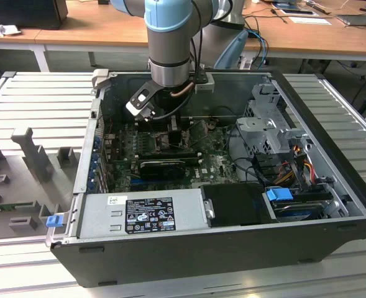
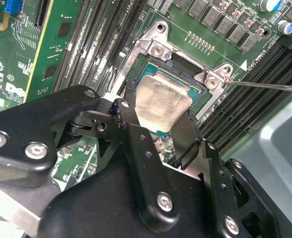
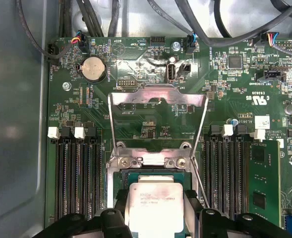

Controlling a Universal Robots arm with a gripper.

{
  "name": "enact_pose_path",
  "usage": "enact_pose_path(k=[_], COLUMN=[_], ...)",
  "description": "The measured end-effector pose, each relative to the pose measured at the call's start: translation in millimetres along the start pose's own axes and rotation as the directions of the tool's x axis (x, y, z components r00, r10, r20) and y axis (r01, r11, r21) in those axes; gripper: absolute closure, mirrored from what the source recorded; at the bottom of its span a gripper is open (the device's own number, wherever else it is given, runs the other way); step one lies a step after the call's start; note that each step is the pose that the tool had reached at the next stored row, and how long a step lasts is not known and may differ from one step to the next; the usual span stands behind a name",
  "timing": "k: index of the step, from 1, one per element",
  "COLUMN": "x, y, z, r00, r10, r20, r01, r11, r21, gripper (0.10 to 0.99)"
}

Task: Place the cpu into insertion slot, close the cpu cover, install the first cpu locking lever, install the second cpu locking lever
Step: 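Place the cpu into insertion slot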

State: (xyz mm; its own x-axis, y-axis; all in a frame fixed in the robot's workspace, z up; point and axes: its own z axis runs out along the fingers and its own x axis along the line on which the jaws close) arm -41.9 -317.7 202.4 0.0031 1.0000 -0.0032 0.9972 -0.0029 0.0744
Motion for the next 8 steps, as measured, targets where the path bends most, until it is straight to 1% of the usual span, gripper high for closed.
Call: enact_pose_path(k=[2,3,4,5,8], x=[0.0,0.3,1.5,2.8,3.2], y=[0.0,0.0,0.0,0.0,0.0], z=[0.3,0.4,0.4,0.5,0.6], r00=[1.0000,1.0000,1.0000,1.0000,1.0000], r10=[0.000,0.000,0.000,0.000,0.000], r20=[-0.0001,-0.0002,-0.0002,-0.0020,-0.0035], r01=[0.000,0.000,0.000,0.000,0.000], r11=[1.0000,1.0000,1.0000,1.0000,1.0000], r21=[0.000,0.000,0.000,0.000,0.000], gripper=[0.549,0.482,0.482,0.482,0.482])
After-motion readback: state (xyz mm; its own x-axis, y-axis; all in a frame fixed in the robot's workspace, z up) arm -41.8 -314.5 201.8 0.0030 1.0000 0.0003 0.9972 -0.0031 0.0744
